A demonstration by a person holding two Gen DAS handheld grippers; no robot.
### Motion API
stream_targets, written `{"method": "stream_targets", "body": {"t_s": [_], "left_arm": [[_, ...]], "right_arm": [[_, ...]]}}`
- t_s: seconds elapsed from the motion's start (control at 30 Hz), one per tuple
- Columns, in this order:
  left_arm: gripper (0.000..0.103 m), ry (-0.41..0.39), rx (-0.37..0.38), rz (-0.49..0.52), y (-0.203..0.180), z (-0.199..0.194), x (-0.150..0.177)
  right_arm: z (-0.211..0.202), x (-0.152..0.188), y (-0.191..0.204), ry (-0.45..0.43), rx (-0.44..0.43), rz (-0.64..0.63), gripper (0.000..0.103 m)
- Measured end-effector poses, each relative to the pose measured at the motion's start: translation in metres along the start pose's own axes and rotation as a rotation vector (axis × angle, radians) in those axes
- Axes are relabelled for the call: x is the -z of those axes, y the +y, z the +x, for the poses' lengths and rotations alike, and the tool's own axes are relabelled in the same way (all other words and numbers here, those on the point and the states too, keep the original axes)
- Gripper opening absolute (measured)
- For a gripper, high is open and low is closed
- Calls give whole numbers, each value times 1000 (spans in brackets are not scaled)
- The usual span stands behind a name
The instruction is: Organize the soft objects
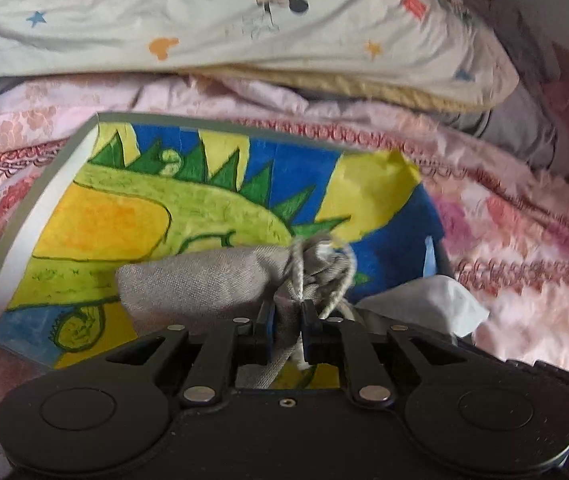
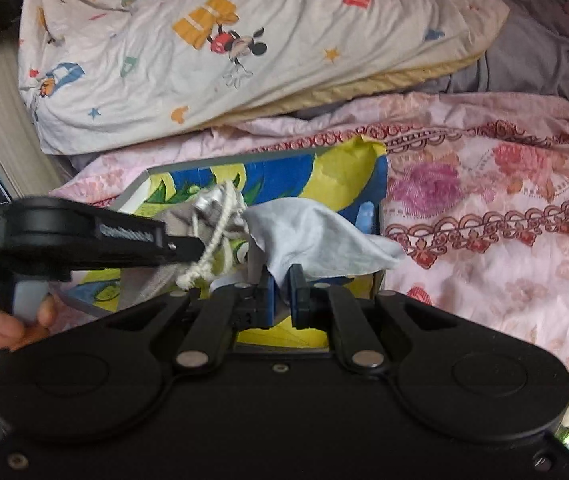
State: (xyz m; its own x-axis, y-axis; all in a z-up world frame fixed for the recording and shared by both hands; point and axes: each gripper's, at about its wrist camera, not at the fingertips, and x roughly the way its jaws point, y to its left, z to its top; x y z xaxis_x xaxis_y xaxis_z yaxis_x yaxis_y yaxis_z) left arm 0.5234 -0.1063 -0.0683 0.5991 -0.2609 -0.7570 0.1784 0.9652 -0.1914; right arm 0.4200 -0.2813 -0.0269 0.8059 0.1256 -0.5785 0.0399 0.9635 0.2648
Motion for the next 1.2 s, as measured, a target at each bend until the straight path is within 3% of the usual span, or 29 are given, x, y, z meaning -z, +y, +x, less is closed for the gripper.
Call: {"method": "stream_targets", "body": {"t_s": [0.23,0.37,0.53,0.57,0.67,0.73,0.87,0.97,1.03,1.1,1.2], "left_arm": [[24,-18,3,-30,3,-6,6],[43,-42,-11,-78,10,-17,8],[57,-95,-24,-117,14,-39,12],[59,-117,-28,-121,13,-46,13],[69,-168,-25,-148,13,-67,16],[71,-201,-29,-175,13,-84,19],[78,-281,-29,-207,10,-126,27],[84,-352,-40,-220,10,-159,36],[86,-383,-46,-225,10,-180,43],[91,-418,-61,-222,9,-203,51],[99,-478,-88,-197,6,-233,64]], "right_arm": [[14,-2,-3,41,-2,23,7],[10,-1,-4,35,0,27,18],[-9,0,-7,16,4,51,25],[-13,0,-7,11,5,53,31],[-29,-4,-6,-23,4,52,36],[-45,-10,-5,-67,-1,55,48],[-78,-21,-4,-144,-4,63,50],[-105,-25,-4,-200,-3,69,64],[-122,-26,-3,-231,-4,63,64],[-139,-28,-1,-258,-6,59,75],[-164,-31,3,-299,-21,52,79]]}}
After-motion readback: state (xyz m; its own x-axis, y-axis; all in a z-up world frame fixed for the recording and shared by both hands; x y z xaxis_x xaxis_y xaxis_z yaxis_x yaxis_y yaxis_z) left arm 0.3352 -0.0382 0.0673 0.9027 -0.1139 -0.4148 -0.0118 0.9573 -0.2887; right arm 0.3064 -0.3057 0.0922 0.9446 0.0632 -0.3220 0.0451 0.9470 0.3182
